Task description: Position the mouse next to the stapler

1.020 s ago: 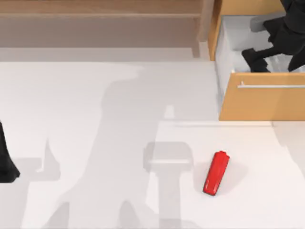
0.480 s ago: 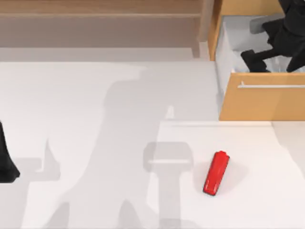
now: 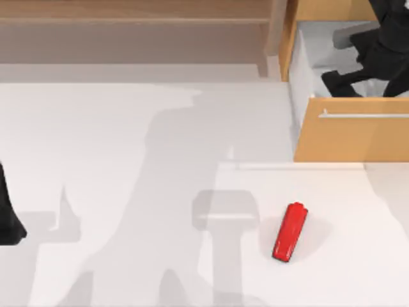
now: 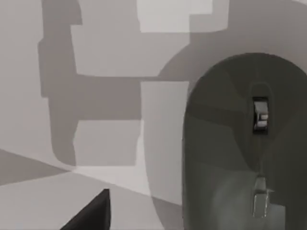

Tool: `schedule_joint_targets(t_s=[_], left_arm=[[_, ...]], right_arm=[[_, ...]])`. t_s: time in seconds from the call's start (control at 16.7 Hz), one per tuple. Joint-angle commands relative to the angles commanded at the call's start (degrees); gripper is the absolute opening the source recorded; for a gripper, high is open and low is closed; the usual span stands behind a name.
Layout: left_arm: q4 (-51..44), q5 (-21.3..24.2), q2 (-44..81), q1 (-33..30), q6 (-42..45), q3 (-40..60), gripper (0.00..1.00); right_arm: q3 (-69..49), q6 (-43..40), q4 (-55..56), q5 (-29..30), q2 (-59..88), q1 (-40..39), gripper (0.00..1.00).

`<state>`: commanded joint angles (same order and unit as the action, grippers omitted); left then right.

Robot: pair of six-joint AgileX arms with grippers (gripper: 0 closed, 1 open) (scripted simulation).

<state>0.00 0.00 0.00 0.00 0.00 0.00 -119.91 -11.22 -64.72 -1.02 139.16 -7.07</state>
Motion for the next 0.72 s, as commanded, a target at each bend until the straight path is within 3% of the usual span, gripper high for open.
schedule_joint_targets(t_s=[0.48,0.72], left_arm=[[0.0,0.0,0.0,0.0,0.0,0.0,1.0],[0.0,0.0,0.0,0.0,0.0,0.0,1.0]], right_arm=[[0.49,-0.06,1.78,-0.02,1.58,0.12,1.0],[0.49,-0.06,1.78,-0.02,1.58,0.12,0.7]])
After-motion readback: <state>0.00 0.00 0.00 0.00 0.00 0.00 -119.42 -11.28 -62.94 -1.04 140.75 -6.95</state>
